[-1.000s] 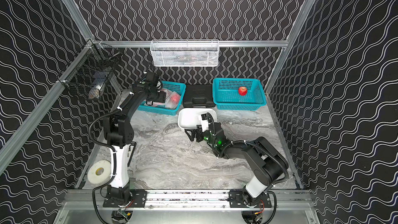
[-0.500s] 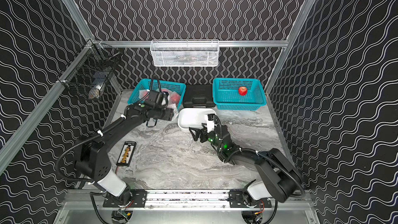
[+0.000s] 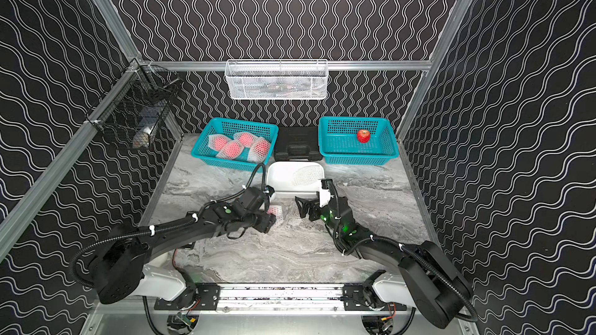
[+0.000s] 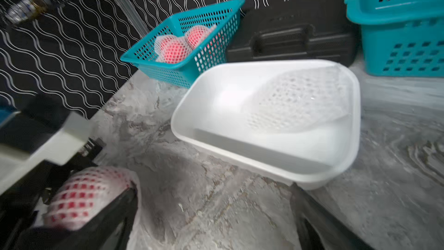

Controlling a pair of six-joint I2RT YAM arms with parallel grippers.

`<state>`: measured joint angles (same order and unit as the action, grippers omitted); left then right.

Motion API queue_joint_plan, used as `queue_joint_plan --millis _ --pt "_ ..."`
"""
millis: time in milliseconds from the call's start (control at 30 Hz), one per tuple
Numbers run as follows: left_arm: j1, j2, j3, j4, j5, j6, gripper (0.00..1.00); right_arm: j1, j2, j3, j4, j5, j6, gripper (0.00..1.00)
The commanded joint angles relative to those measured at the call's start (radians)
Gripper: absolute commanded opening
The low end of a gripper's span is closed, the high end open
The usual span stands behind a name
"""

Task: Remove foam nets from apples
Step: Place the apple at the center of the board.

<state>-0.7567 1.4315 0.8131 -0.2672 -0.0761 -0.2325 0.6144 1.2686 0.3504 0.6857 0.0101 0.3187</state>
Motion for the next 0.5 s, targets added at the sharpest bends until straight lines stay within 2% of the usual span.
queue_joint_plan --millis 0,233,467 --pt "-0.04 0.025 -0.021 0.091 -0.025 0.027 0.61 0.002 0.039 -0.021 0.107 0.043 -0.035 1.0" --pt "-0.082 0.077 -0.081 0.182 -0.004 0.027 0.62 0.001 0.162 -0.028 0.259 0.05 -0.026 1.0" --pt "-0.086 0.143 -0.075 0.193 -0.017 0.047 0.66 0.001 0.211 -0.013 0.262 0.069 -0.033 1.0"
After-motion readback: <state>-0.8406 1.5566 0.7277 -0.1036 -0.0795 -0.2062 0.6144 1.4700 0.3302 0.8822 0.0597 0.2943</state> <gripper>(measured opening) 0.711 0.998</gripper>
